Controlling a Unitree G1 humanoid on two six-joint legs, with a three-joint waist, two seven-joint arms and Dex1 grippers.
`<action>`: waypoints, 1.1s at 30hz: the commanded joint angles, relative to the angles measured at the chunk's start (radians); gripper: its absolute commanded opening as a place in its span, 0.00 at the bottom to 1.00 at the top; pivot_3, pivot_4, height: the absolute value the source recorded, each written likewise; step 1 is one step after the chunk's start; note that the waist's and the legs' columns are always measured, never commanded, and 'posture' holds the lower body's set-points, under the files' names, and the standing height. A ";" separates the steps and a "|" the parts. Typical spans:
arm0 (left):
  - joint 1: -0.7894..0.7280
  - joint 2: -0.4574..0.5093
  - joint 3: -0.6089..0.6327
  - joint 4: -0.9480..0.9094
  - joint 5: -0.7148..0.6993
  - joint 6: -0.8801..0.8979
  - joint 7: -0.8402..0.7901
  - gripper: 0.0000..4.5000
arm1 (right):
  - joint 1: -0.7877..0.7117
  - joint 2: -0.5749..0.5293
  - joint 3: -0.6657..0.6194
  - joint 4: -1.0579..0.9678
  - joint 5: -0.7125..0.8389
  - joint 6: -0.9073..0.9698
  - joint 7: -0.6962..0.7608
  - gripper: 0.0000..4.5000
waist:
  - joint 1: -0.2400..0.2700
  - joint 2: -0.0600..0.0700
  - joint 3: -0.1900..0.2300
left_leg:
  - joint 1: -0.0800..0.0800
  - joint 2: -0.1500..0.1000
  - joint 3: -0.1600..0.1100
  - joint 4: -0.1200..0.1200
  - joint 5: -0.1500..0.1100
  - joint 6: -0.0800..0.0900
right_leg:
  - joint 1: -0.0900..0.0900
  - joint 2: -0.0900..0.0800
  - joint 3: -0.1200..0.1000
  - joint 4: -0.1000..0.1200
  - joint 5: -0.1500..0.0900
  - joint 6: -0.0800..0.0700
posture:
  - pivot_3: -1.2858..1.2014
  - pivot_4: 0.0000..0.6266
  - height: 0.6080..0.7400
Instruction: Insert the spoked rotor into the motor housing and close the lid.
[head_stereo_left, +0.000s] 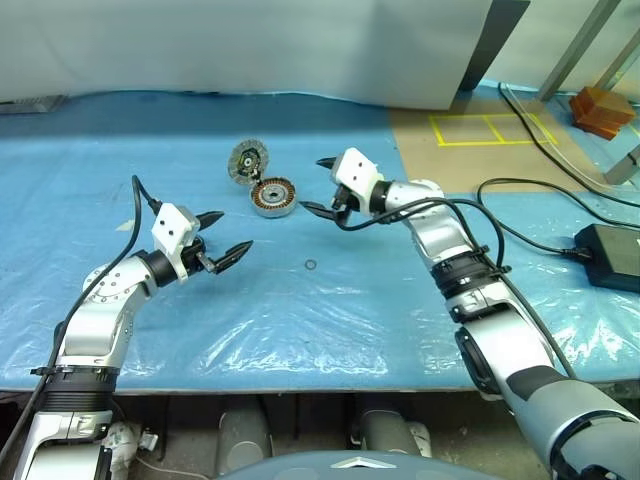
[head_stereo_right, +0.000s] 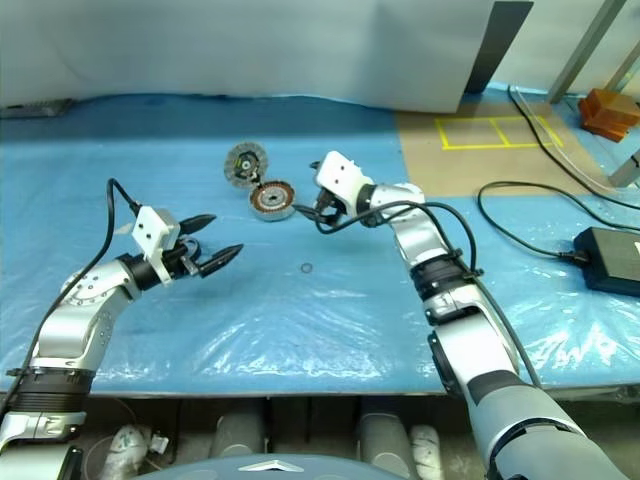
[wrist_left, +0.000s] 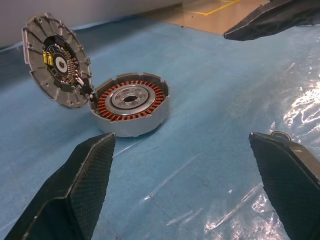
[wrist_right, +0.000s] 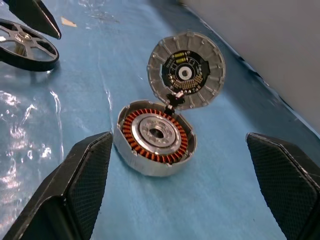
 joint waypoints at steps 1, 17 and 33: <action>-0.006 0.002 0.018 -0.023 0.003 -0.016 0.016 1.00 | -0.084 0.034 -0.019 0.073 0.039 -0.003 0.052 0.99 | 0.000 0.000 0.000 | 0.000 0.000 0.000 0.000 0.000 0.000 | 0.000 0.000 0.000 0.000 0.000 0.000 | 0.52 0.24 1.00; 0.104 -0.021 0.060 -0.103 -0.003 -0.018 0.104 1.00 | -0.448 0.242 -0.008 0.677 -0.116 0.024 -0.100 0.99 | 0.004 0.002 0.001 | -0.007 0.007 0.000 0.000 0.000 0.000 | -0.003 0.000 -0.011 0.001 -0.004 -0.007 | 0.52 0.24 1.00; 0.205 -0.045 0.065 -0.211 -0.003 0.000 0.182 1.00 | -0.432 0.360 0.038 0.740 -0.265 0.036 -0.255 0.99 | 0.002 0.006 0.004 | -0.006 0.010 0.000 0.000 -0.001 -0.002 | -0.003 0.003 -0.012 0.002 -0.005 -0.009 | 0.52 0.24 1.00</action>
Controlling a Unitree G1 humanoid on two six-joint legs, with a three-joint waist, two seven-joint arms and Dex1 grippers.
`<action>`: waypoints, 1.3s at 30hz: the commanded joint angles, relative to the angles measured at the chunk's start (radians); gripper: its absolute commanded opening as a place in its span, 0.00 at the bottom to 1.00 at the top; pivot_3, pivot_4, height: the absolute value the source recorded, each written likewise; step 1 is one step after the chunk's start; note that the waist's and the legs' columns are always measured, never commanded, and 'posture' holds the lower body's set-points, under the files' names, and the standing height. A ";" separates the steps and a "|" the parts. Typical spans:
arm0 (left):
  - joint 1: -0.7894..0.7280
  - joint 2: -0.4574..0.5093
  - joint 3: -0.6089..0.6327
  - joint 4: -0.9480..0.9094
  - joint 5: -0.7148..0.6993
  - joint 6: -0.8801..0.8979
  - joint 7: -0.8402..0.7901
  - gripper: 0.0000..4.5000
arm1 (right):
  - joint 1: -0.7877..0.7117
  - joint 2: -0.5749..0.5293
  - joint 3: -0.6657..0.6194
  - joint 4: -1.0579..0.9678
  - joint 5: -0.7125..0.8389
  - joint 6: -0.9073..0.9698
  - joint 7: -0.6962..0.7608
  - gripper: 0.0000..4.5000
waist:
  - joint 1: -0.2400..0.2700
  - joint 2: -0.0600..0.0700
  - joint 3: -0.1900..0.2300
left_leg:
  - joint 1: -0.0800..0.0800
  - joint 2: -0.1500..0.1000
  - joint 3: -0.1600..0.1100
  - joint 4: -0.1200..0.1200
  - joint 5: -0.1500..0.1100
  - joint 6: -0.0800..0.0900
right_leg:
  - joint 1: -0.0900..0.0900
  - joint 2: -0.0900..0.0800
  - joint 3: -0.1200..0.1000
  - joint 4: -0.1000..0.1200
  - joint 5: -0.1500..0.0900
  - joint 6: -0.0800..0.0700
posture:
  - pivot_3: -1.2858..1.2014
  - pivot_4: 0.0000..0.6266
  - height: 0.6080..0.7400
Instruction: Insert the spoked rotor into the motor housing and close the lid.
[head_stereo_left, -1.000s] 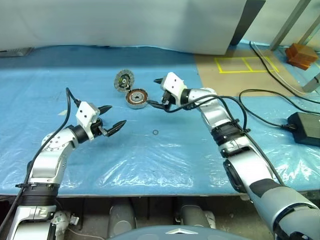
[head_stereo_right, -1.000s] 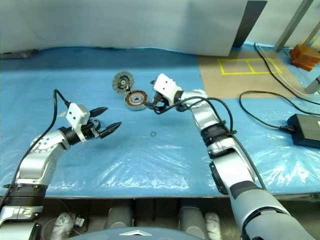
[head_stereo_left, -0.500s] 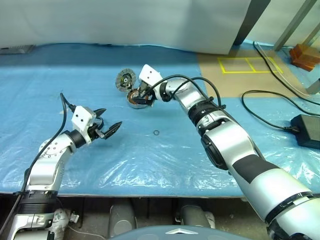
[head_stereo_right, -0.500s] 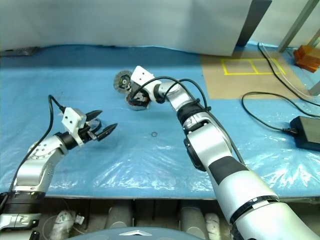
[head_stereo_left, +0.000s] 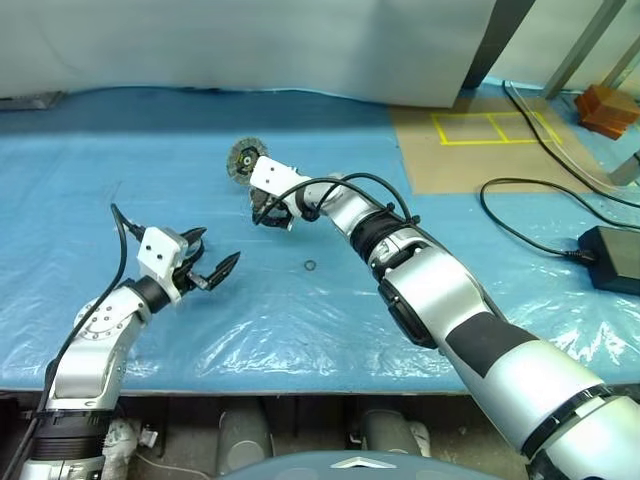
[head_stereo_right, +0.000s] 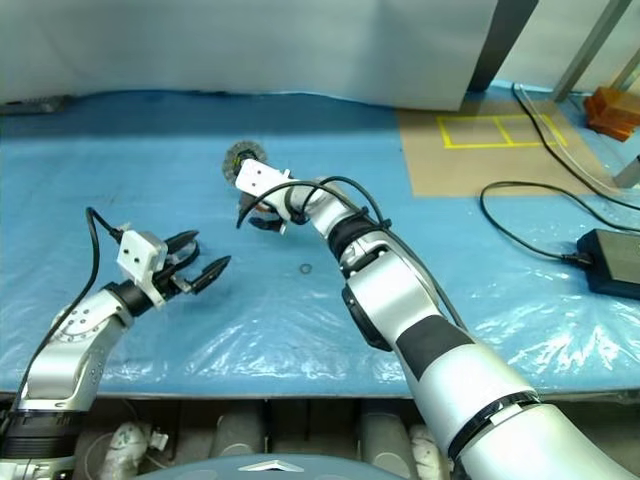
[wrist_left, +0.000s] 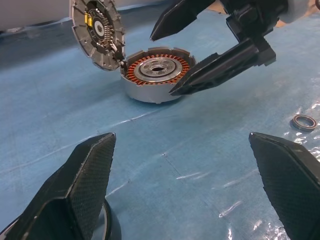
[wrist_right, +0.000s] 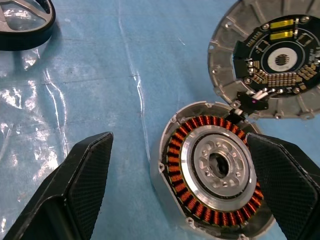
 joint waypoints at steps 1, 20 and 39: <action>0.009 -0.004 0.014 -0.057 -0.002 0.001 0.018 1.00 | 0.002 0.015 0.013 -0.004 -0.031 0.001 -0.012 0.99 | 0.000 0.000 0.000 | 0.000 0.000 0.000 0.000 0.000 0.000 | 0.000 0.000 0.000 0.000 0.000 0.000 | 0.52 0.24 1.00; 0.040 -0.021 -0.005 -0.109 0.018 0.027 0.057 1.00 | 0.054 0.026 -0.025 0.001 -0.053 0.151 -0.019 0.65 | 0.000 0.001 0.000 | 0.002 0.000 0.000 0.000 0.000 0.000 | 0.001 0.000 0.000 0.001 0.000 0.000 | 0.52 0.24 1.00; 0.006 -0.023 -0.002 -0.036 0.031 -0.013 0.050 1.00 | 0.015 0.020 -0.050 -0.066 0.000 0.202 0.220 0.00 | 0.000 0.002 0.000 | 0.003 0.000 0.000 0.001 0.000 0.000 | 0.002 0.000 0.001 0.001 0.000 0.000 | 0.52 0.24 1.00</action>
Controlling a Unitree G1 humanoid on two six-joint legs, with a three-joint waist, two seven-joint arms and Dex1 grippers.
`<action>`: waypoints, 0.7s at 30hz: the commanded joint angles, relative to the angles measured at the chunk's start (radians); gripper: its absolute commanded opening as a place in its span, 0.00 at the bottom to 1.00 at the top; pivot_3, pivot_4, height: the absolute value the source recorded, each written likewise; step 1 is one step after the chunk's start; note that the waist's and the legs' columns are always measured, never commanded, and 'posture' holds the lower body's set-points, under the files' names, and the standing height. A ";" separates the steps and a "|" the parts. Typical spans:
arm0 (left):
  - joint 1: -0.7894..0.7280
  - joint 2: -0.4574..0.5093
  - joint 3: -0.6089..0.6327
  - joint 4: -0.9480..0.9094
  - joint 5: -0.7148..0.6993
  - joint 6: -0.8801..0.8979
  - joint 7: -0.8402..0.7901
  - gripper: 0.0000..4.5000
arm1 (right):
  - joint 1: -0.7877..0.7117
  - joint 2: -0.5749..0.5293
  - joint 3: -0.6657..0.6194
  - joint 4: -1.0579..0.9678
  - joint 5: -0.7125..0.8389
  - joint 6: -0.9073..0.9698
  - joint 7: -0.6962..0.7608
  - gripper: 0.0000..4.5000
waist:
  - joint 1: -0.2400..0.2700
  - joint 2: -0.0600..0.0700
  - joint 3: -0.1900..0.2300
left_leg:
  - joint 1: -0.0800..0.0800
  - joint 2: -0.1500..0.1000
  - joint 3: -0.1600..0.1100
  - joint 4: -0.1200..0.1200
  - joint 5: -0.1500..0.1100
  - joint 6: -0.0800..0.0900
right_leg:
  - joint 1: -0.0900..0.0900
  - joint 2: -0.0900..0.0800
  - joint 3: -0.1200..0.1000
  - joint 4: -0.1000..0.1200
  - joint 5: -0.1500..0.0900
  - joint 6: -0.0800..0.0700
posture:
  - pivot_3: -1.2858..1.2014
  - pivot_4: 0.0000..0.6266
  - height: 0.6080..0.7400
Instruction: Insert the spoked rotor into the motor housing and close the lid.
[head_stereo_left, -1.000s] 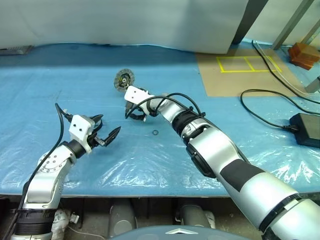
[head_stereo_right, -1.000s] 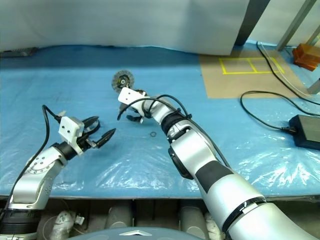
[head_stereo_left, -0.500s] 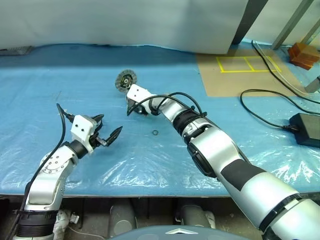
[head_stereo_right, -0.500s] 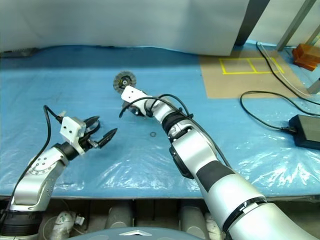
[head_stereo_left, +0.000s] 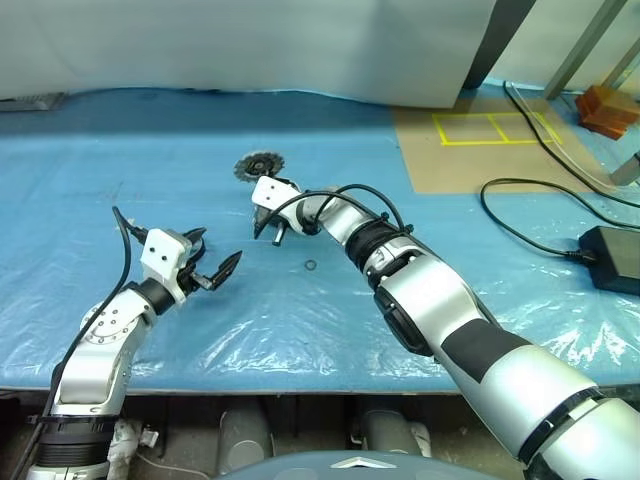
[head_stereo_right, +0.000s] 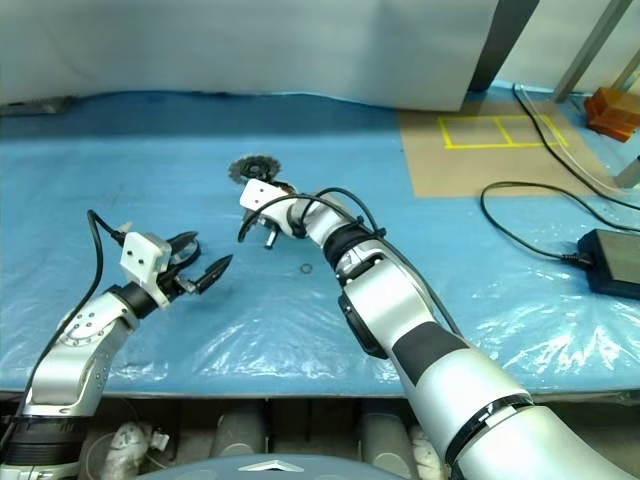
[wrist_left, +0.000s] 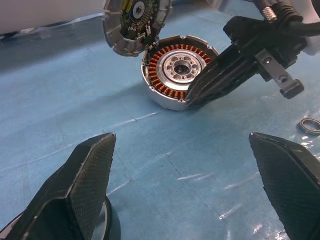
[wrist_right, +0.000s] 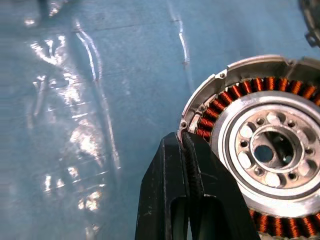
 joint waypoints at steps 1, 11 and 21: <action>-0.010 0.000 0.007 -0.009 0.007 -0.025 -0.004 1.00 | -0.030 0.006 -0.033 -0.051 0.060 0.065 0.105 0.00 | 0.000 0.000 0.000 | 0.000 0.000 0.000 0.000 0.000 0.000 | 0.000 0.000 0.000 0.000 0.000 0.000 | 0.52 0.24 1.00; -0.029 0.003 0.008 -0.003 -0.002 -0.013 -0.017 1.00 | -0.014 0.024 -0.058 -0.277 0.160 0.488 0.207 0.00 | -0.001 0.000 0.000 | 0.000 0.000 0.000 0.000 0.000 0.000 | 0.000 0.000 0.000 0.000 0.000 0.000 | 0.52 0.24 1.00; -0.007 -0.001 -0.005 -0.046 -0.007 0.020 -0.015 1.00 | 0.196 0.047 0.108 -0.646 0.202 0.817 0.264 0.00 | 0.006 0.000 0.000 | 0.000 0.000 -0.001 -0.001 0.000 0.000 | 0.000 0.000 -0.001 -0.001 0.002 0.003 | 0.52 0.24 1.00</action>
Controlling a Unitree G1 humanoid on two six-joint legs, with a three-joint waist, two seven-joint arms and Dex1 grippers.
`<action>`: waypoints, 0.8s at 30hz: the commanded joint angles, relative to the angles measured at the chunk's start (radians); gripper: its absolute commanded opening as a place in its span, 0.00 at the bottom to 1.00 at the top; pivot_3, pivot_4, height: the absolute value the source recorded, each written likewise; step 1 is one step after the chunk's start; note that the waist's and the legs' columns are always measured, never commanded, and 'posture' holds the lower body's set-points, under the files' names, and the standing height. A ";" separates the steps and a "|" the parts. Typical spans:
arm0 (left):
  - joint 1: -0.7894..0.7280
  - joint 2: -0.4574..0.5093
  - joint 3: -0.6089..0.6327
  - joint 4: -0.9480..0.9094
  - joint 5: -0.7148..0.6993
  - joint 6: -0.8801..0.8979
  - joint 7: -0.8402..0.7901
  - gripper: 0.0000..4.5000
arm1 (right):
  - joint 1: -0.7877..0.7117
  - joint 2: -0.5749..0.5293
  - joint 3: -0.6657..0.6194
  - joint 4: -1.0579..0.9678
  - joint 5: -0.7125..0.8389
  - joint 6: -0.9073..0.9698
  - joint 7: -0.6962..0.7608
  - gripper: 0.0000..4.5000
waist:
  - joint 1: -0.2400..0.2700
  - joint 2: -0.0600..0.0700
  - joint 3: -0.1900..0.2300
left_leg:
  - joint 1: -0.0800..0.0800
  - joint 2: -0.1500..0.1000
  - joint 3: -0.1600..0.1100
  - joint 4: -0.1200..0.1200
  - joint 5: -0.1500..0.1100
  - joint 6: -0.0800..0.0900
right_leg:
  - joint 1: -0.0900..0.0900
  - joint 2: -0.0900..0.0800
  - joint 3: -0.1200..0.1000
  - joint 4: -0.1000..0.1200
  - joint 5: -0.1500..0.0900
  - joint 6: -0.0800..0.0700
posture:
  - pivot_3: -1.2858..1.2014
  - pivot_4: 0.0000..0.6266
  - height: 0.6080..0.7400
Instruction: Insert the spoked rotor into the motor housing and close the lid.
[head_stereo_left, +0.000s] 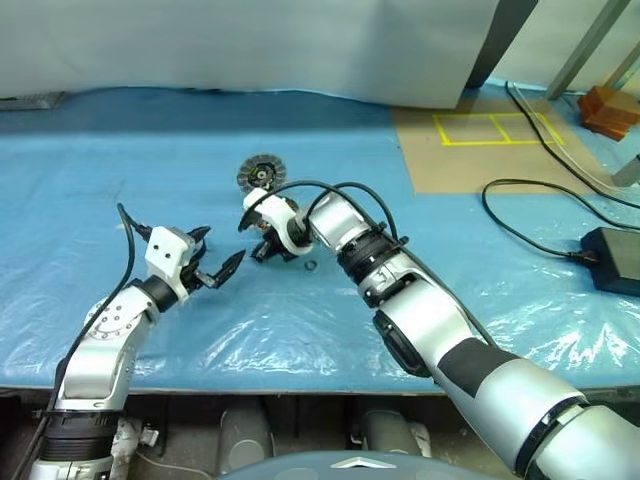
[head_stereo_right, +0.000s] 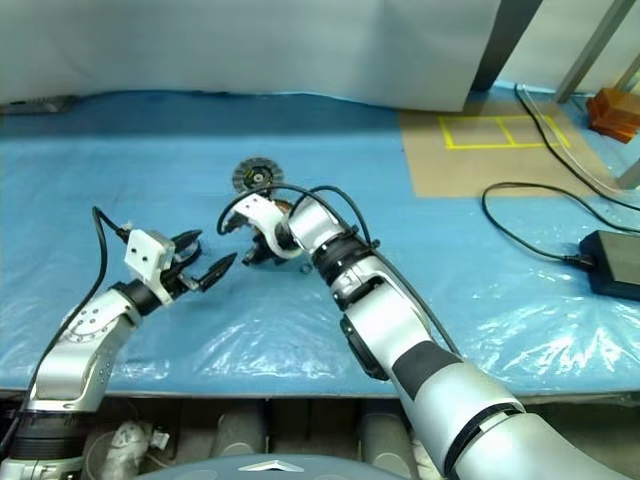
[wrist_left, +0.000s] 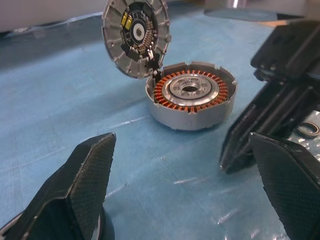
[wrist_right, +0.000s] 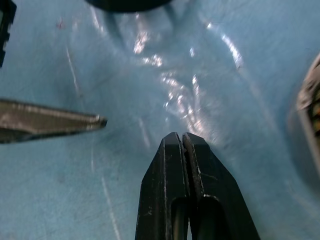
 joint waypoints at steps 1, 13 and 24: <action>0.014 0.007 0.008 -0.065 -0.008 0.009 0.001 1.00 | 0.029 -0.001 0.053 -0.169 0.046 0.067 0.041 0.00 | 0.000 0.000 0.000 | 0.000 0.000 0.000 0.000 0.000 0.000 | 0.000 0.000 0.000 0.000 0.000 0.000 | 0.52 0.24 1.00; 0.008 0.008 0.018 -0.072 -0.035 0.040 -0.016 1.00 | -0.010 -0.137 0.023 -0.288 0.167 -0.143 0.091 0.28 | -0.002 0.000 0.000 | 0.001 0.000 0.000 0.000 0.000 0.000 | 0.001 0.000 0.000 0.000 0.000 0.000 | 0.52 0.24 1.00; -0.030 0.002 0.013 -0.045 -0.016 0.022 -0.008 1.00 | -0.087 -0.170 0.056 0.077 0.073 -0.508 0.001 0.88 | -0.006 0.000 0.000 | 0.001 0.000 0.000 0.001 0.000 0.000 | 0.001 0.000 0.001 0.001 0.000 0.000 | 0.52 0.24 1.00</action>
